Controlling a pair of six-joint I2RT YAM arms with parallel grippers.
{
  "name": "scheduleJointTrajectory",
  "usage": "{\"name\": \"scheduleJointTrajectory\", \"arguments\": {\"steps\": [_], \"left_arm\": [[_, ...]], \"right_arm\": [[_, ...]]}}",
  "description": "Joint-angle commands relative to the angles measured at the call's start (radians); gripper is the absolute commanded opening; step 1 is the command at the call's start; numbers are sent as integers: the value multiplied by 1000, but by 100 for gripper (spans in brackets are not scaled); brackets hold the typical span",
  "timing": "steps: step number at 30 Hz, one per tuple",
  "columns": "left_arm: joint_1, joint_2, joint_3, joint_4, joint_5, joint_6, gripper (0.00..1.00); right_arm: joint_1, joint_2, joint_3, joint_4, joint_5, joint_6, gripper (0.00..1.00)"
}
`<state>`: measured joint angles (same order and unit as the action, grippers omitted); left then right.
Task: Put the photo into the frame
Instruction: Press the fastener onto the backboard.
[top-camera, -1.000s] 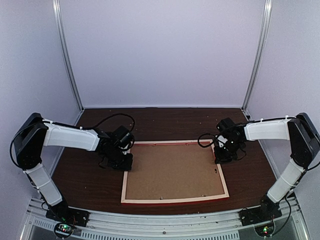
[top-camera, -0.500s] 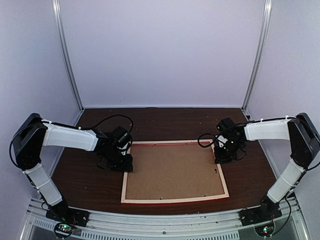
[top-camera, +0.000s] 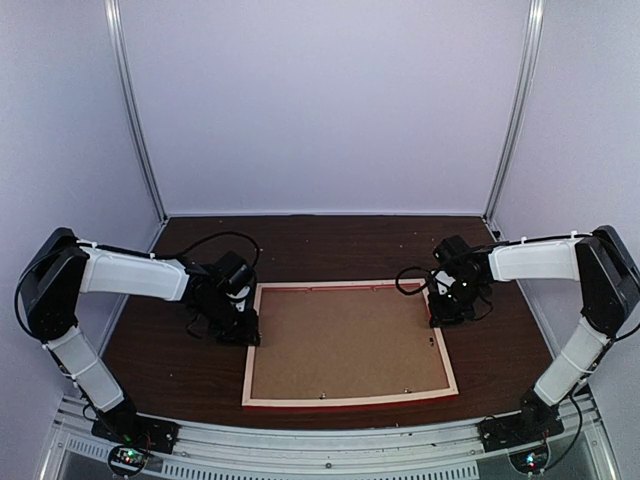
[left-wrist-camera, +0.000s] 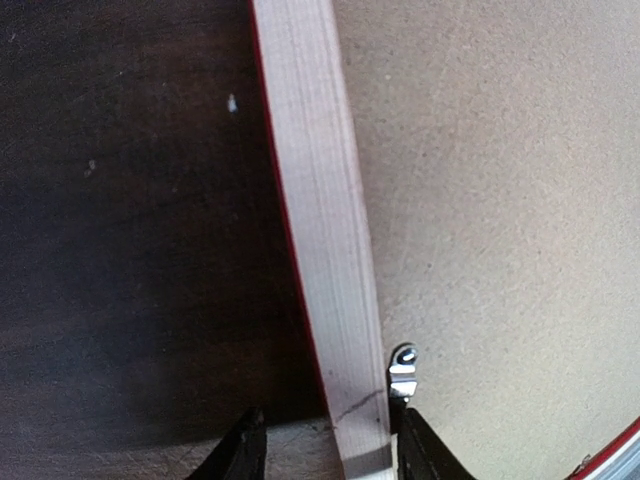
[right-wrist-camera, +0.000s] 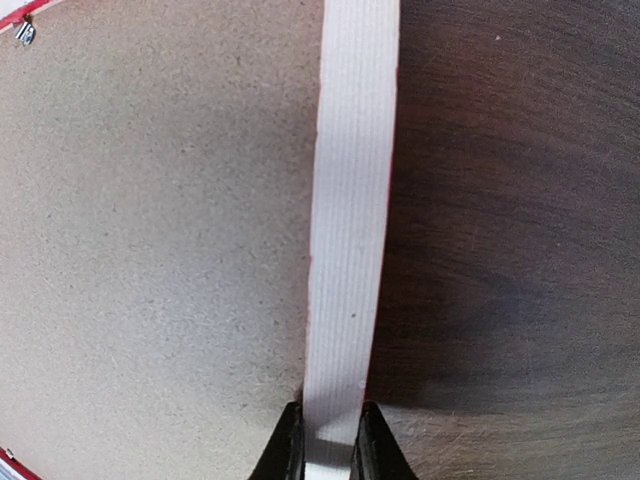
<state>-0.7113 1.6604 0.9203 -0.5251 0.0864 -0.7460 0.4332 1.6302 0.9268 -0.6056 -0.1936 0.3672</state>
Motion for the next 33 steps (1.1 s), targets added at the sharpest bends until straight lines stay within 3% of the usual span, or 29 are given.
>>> {"name": "scheduleJointTrajectory", "arguments": {"steps": [1, 21, 33], "left_arm": [[13, -6, 3, -10, -2, 17, 45], [13, 64, 61, -27, -119, -6, 40], [13, -10, 79, -28, -95, 12, 50]], "right_arm": [[-2, -8, -22, -34, -13, -33, 1], [-2, -10, -22, -39, -8, -36, 2], [-2, -3, -18, -36, -9, -39, 1]]}}
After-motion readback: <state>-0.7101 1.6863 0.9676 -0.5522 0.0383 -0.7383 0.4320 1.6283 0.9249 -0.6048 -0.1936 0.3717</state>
